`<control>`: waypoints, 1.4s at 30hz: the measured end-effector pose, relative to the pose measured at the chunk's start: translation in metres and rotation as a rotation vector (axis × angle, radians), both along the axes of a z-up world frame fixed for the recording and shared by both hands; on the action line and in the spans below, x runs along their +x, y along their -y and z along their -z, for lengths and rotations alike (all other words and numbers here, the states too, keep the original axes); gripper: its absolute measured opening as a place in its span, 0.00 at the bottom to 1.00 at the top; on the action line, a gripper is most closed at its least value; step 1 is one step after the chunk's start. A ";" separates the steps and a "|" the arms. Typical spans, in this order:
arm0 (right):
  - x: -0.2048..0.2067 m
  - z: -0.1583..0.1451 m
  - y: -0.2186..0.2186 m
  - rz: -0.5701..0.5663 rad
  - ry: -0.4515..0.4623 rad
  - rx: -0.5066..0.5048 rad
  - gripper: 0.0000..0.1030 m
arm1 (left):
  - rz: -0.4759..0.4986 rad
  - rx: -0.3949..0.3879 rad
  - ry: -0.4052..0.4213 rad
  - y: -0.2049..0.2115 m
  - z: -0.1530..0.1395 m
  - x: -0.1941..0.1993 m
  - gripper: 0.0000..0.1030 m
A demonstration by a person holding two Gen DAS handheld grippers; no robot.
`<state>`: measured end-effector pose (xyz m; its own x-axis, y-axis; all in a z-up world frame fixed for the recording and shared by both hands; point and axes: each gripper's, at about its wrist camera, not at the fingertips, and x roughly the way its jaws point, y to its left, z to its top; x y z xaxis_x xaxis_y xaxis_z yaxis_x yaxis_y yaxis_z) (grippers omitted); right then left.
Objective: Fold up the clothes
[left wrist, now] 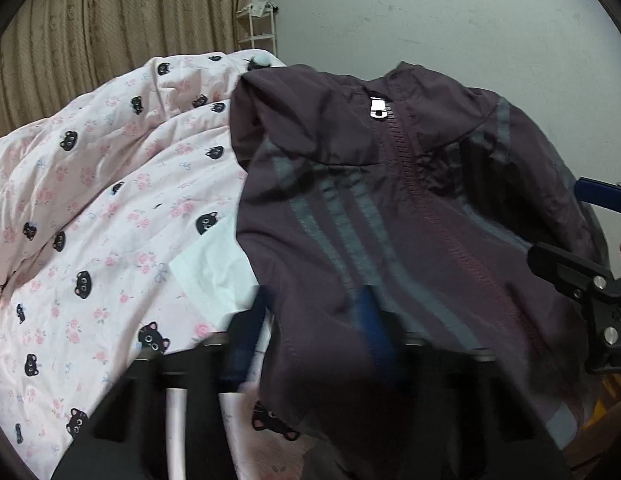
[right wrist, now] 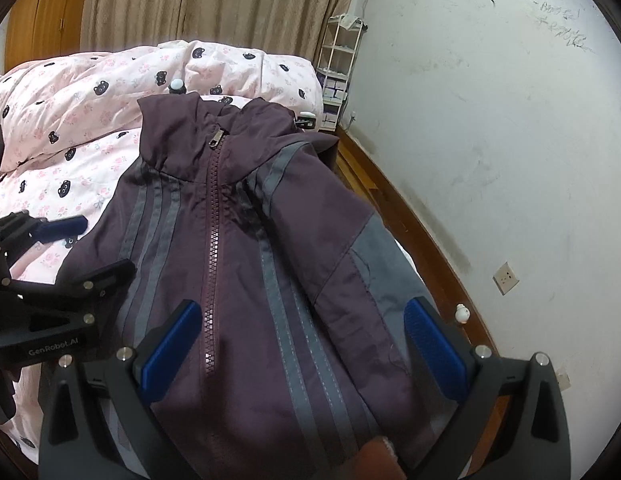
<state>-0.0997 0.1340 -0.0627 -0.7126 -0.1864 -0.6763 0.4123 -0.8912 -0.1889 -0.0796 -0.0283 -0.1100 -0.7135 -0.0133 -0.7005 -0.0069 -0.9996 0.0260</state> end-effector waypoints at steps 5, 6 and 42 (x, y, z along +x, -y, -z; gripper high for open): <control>-0.003 -0.001 -0.001 0.006 0.000 -0.014 1.00 | 0.014 0.029 0.009 0.001 -0.002 -0.001 0.16; -0.003 -0.001 -0.001 0.009 0.001 -0.017 1.00 | 0.019 0.039 0.011 0.002 -0.003 0.000 0.14; -0.012 -0.004 0.004 0.020 0.005 -0.066 1.00 | -0.025 0.244 0.010 0.046 -0.025 0.011 0.04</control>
